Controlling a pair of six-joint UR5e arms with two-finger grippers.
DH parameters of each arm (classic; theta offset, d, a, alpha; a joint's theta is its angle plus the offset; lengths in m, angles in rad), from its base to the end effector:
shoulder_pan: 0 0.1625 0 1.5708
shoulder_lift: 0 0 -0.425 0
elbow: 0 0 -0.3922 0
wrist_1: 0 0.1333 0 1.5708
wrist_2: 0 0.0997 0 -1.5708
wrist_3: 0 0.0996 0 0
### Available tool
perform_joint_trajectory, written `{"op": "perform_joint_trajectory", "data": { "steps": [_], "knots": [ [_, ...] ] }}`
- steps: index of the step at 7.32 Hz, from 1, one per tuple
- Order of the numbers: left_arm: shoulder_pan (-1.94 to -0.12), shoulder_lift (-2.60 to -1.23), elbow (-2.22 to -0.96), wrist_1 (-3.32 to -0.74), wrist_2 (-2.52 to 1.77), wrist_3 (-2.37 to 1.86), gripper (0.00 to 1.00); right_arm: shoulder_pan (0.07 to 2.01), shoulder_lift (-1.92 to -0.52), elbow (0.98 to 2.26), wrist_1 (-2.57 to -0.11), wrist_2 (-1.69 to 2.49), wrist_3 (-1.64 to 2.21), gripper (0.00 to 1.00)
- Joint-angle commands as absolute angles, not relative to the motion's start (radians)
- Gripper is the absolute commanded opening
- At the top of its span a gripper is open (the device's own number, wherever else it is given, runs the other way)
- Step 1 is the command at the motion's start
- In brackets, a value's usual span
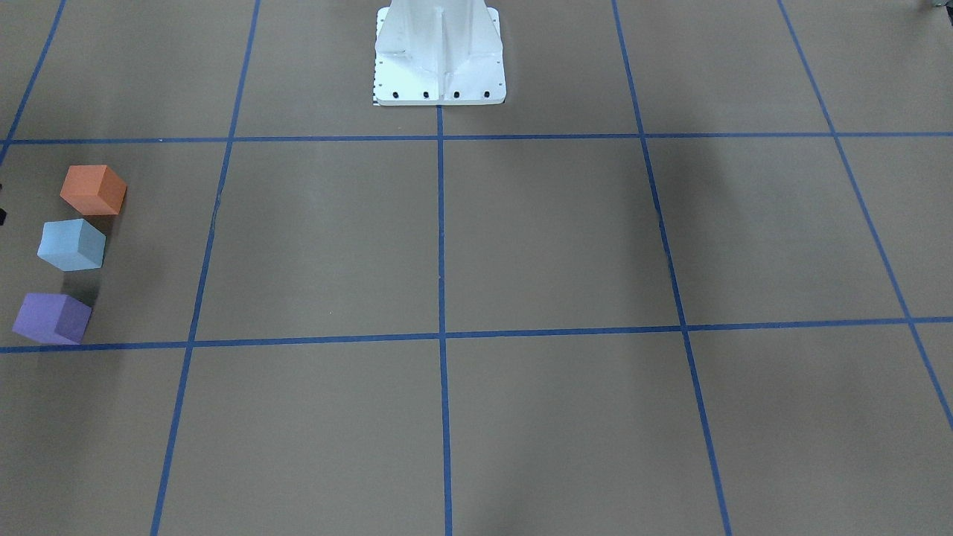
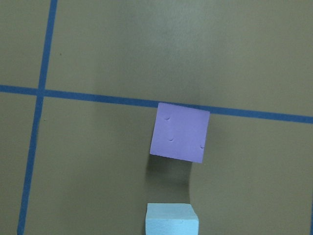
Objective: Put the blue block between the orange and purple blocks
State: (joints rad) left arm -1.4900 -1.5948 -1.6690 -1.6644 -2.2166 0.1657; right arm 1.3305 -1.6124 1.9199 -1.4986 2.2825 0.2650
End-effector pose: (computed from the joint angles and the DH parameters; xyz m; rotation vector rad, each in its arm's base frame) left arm -0.0316 -0.5181 0.5959 0.2363 0.6363 0.3067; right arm -0.0472 -0.4792 0.5015 0.1761 -0.7713 -0.1117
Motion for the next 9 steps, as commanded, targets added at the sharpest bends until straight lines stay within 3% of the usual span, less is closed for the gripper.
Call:
{"op": "perform_joint_trajectory", "data": {
  "steps": [1,3,4,7,9],
  "knots": [
    [-1.491,-1.586,-1.667,-1.664,-2.217,0.176,1.0,1.497,-1.595,1.86,-1.632,2.324,-0.053,1.0],
    [-1.496,-1.583,-1.654,-1.661,-2.227,0.176,1.0,1.598,-1.643,1.742,-1.621,2.42,-0.182,1.0],
    [-1.508,-1.571,-1.649,-1.654,-2.227,0.179,1.0,1.623,-1.696,1.74,-1.606,2.416,-0.219,1.0],
    [-1.567,-1.465,-1.654,-1.664,-2.262,0.279,1.0,1.624,-1.706,1.689,-1.592,2.41,-0.23,1.0],
    [-1.589,-1.466,-1.66,-1.652,-2.342,0.264,1.0,1.626,-1.71,1.686,-1.592,2.407,-0.216,1.0]
  ]
}}
